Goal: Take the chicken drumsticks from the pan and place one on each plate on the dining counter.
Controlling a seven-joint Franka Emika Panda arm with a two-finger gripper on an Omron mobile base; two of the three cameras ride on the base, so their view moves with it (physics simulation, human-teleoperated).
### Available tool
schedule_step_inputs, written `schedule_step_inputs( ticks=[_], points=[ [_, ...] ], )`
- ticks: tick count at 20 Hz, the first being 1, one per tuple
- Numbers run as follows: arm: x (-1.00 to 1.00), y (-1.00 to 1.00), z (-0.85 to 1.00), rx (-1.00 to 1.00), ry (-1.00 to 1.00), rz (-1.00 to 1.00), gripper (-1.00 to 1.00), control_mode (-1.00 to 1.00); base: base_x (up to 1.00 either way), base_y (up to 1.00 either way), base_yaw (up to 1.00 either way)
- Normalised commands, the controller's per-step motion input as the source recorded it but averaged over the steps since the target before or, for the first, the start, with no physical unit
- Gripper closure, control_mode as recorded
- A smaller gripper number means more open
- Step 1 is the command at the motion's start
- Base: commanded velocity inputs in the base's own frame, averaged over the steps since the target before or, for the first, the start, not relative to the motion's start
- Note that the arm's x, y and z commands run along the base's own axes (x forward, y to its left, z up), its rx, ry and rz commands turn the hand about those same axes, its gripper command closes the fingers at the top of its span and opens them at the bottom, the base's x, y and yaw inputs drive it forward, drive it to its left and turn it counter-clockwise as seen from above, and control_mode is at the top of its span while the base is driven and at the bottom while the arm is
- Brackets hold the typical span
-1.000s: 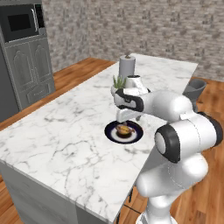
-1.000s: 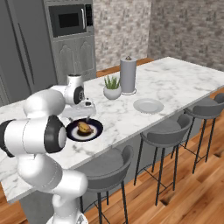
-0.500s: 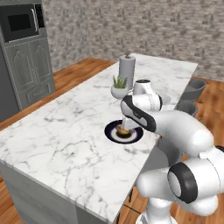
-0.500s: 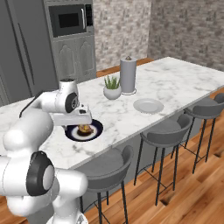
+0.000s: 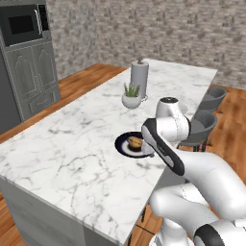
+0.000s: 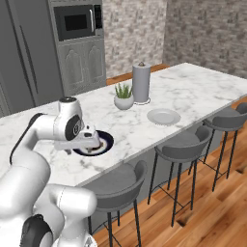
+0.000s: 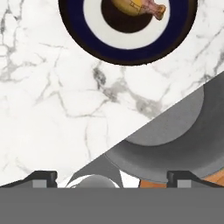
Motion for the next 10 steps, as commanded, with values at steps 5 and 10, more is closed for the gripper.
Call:
schedule_step_inputs(
  ticks=[5, 10],
  points=[
    [0.00, 0.00, 0.00, 0.00, 0.00, 0.00, -1.00, 1.00, -0.43, 0.11, 0.18],
    [0.00, 0.00, 0.00, 0.00, 0.00, 0.00, -1.00, 1.00, -0.77, 0.34, 0.64]
  ],
)
